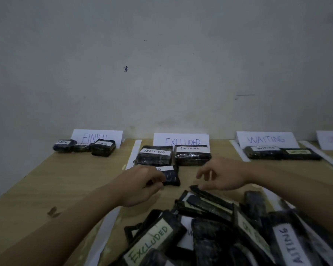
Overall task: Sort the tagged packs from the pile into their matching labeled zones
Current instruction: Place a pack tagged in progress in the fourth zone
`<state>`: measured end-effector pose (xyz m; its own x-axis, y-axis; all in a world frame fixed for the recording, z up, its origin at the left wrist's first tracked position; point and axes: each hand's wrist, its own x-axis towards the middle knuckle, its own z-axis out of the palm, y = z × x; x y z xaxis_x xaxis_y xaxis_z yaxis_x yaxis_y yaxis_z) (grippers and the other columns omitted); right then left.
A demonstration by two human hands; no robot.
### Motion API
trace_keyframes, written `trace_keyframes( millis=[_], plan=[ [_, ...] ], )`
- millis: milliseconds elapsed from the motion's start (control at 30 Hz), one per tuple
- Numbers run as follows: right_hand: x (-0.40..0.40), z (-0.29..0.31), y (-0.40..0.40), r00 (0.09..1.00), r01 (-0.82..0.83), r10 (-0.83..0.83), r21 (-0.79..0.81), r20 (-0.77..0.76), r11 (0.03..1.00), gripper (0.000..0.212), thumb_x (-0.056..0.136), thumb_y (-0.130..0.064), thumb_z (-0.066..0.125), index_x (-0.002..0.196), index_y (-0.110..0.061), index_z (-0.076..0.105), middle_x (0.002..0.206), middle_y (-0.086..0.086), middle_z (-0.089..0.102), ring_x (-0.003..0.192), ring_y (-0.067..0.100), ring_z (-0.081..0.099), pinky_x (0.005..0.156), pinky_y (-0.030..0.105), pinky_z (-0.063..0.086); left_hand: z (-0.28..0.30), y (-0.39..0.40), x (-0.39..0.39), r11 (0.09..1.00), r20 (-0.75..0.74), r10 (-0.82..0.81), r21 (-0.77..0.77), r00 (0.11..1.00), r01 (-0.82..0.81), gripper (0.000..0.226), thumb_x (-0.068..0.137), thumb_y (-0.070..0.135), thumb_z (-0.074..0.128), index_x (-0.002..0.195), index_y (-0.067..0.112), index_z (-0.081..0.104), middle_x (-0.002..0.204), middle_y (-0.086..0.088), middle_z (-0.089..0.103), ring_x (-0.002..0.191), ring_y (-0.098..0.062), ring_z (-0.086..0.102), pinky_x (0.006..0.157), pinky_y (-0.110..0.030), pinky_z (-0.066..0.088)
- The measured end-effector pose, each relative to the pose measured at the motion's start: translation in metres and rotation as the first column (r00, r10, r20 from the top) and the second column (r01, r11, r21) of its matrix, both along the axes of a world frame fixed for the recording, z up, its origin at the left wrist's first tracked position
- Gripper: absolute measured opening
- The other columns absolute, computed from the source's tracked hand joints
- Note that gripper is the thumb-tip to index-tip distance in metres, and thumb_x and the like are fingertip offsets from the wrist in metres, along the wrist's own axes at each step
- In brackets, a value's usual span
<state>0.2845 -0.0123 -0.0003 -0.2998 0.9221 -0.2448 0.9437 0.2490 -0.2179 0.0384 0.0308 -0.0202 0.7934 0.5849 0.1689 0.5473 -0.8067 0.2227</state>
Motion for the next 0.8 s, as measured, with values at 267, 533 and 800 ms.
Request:
trace_keyframes(
  millis=[267,533,800],
  plan=[
    [0.021,-0.012,-0.025,0.967,0.198,-0.221,-0.170,-0.127,0.965,0.044,0.079,-0.044,0.068,0.114,-0.019,0.061,0.106,-0.006,0.061,0.096,0.012,0.057,0.086,0.026,0.046,0.007,-0.010,0.036,0.996,0.067,-0.007,-0.085,0.998,0.013,0.024,0.094,0.031,0.048,0.108,0.020,0.065,0.104,0.006,0.066,0.092,-0.006,0.057,0.076,-0.014,0.043],
    [0.016,0.011,-0.033,0.960,0.039,0.132,0.584,-0.248,0.811,0.059,0.070,-0.027,0.078,0.122,-0.014,0.055,0.112,-0.002,0.052,0.096,0.006,0.048,0.082,0.005,0.036,0.024,-0.023,0.058,0.694,0.377,0.411,-0.720,0.830,-0.017,0.018,0.092,0.026,0.054,0.104,0.015,0.061,0.091,-0.002,0.068,0.076,-0.008,0.067,0.063,-0.023,0.051],
    [0.031,0.036,-0.044,0.958,-0.006,0.220,0.752,-0.184,0.659,0.063,0.070,-0.025,0.078,0.125,-0.007,0.053,0.112,0.003,0.051,0.096,0.011,0.053,0.082,0.024,0.047,0.059,-0.038,0.076,0.677,0.549,0.433,-0.722,0.715,0.144,0.016,0.091,0.011,0.055,0.104,0.014,0.063,0.100,-0.004,0.072,0.092,-0.013,0.068,0.080,-0.026,0.056]
  ],
)
